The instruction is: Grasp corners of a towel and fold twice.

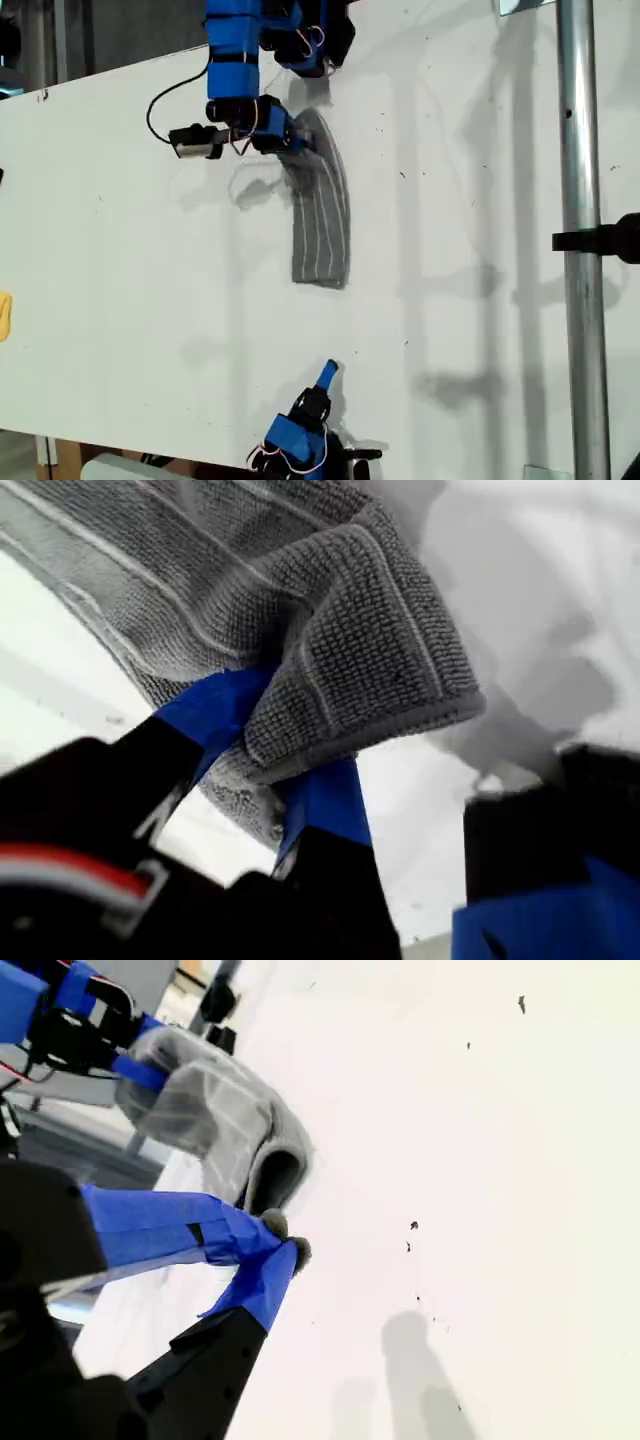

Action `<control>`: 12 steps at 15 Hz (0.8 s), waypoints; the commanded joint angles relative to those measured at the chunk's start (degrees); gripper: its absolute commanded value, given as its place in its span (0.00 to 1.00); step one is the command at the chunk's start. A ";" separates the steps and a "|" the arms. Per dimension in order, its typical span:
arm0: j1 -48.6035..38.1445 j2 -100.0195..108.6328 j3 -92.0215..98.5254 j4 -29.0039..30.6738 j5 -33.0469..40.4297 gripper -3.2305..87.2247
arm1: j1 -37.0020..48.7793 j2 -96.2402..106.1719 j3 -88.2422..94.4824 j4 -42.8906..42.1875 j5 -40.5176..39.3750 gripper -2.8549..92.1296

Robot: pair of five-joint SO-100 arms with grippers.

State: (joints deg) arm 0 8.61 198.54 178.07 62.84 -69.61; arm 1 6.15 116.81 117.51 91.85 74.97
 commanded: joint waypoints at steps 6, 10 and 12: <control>-0.70 0.26 0.35 3.60 -3.87 0.01 | -7.38 -28.21 -21.36 -39.29 2.20 0.03; -1.85 0.26 0.62 8.53 -10.81 0.03 | -8.88 -25.22 -34.10 -32.78 2.72 0.30; -2.37 0.26 0.62 10.37 -14.41 0.04 | -7.12 -13.10 -31.55 -28.74 0.97 0.27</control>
State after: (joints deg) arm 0 7.38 198.54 178.33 72.60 -81.91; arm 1 -2.29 93.43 88.07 61.88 77.52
